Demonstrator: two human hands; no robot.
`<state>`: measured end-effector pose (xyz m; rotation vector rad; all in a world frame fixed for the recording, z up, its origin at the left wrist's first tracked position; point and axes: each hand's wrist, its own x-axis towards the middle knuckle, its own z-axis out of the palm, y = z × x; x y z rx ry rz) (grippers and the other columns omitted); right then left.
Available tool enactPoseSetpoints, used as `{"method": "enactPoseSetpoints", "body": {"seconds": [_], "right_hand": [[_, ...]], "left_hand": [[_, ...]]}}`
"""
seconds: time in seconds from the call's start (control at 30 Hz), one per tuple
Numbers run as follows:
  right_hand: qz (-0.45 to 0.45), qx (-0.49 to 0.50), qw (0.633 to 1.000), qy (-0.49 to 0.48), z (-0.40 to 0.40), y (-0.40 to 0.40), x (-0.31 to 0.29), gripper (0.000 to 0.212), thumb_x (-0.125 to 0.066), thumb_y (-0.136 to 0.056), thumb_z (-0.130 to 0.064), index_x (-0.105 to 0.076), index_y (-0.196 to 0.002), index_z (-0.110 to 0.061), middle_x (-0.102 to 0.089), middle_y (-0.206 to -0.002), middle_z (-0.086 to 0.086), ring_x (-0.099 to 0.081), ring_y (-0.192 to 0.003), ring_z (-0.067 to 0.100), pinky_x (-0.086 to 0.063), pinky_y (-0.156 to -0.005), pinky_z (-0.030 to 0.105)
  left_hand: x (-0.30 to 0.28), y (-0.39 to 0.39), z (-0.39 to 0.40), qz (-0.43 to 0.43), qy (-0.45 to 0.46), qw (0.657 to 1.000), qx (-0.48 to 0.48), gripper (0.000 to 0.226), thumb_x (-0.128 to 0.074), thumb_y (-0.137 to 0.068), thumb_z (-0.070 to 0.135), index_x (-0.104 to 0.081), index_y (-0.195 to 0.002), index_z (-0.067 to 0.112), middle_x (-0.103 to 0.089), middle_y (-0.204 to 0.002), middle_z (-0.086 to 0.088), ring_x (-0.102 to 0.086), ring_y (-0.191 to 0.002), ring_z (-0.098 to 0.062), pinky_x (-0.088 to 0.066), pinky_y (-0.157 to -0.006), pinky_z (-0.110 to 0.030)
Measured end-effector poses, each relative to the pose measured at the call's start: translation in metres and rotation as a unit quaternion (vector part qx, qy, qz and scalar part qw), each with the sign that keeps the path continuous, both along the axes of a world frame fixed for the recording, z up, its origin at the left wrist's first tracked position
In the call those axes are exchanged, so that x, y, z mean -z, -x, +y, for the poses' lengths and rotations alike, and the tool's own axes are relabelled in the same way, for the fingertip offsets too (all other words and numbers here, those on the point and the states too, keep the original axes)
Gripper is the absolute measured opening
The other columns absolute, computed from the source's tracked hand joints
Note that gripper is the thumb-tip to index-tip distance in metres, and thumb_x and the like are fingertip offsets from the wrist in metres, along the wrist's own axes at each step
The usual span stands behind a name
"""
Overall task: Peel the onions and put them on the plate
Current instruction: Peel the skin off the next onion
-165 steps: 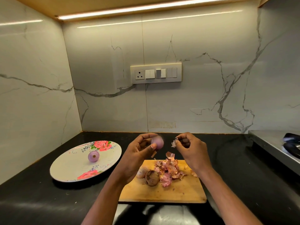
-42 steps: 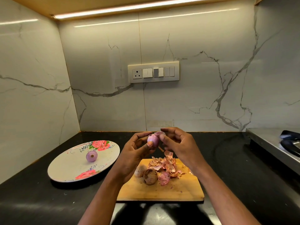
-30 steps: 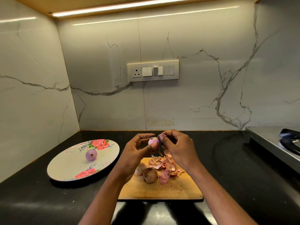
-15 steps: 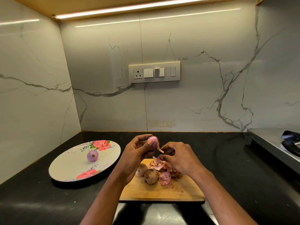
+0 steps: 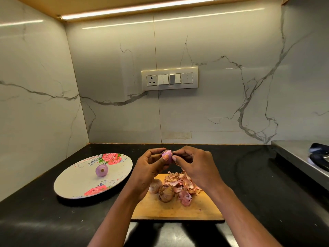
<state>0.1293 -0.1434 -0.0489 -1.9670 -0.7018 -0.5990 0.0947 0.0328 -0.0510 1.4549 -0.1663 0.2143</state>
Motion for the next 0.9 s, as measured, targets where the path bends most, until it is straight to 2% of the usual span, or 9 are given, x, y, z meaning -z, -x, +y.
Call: {"method": "enactPoseSetpoints", "body": {"seconds": [0.13, 0.47, 0.67, 0.9], "right_hand": [[-0.03, 0.014, 0.999, -0.006, 0.0008, -0.0002, 0.0041, 0.018, -0.075, -0.088, -0.03, -0.078, -0.105, -0.025, -0.071, -0.088, -0.018, -0.064, -0.089, -0.008, -0.052, -0.073, 0.008], [-0.018, 0.013, 0.999, -0.029, 0.0016, 0.0002, 0.0057, 0.013, -0.075, -0.088, -0.03, -0.078, -0.1, -0.027, -0.07, -0.084, -0.019, -0.064, -0.087, -0.007, -0.051, -0.069, 0.006], [-0.008, 0.014, 0.999, -0.049, 0.0004, -0.0013, 0.0068, 0.008, -0.076, -0.087, -0.022, -0.075, -0.094, -0.026, -0.069, -0.081, -0.02, -0.065, -0.085, -0.008, -0.05, -0.068, 0.005], [0.012, -0.031, 0.998, -0.062, -0.0005, 0.0009, 0.0022, 0.019, -0.075, -0.085, -0.037, -0.076, -0.103, -0.028, -0.072, -0.089, -0.02, -0.067, -0.09, -0.005, -0.056, -0.073, 0.013]], "left_hand": [[0.0013, -0.0005, 0.0011, -0.006, -0.015, 1.0, -0.006, 0.049, -0.074, -0.077, 0.026, -0.062, -0.123, 0.015, -0.074, -0.111, -0.002, -0.071, -0.106, -0.02, -0.057, -0.092, -0.035], [0.0027, -0.0018, 0.002, -0.015, -0.033, 0.999, -0.02, 0.052, -0.078, -0.072, 0.031, -0.065, -0.121, 0.019, -0.069, -0.121, -0.002, -0.067, -0.112, -0.02, -0.057, -0.094, -0.037], [0.0033, -0.0018, 0.0007, -0.014, -0.044, 0.999, -0.017, 0.05, -0.079, -0.072, 0.031, -0.067, -0.12, 0.02, -0.069, -0.12, 0.001, -0.065, -0.115, -0.018, -0.056, -0.097, -0.038], [-0.0004, 0.0002, 0.0017, -0.015, -0.017, 1.0, -0.012, 0.049, -0.076, -0.075, 0.028, -0.064, -0.122, 0.019, -0.069, -0.122, -0.003, -0.068, -0.112, -0.019, -0.057, -0.092, -0.034]]}}
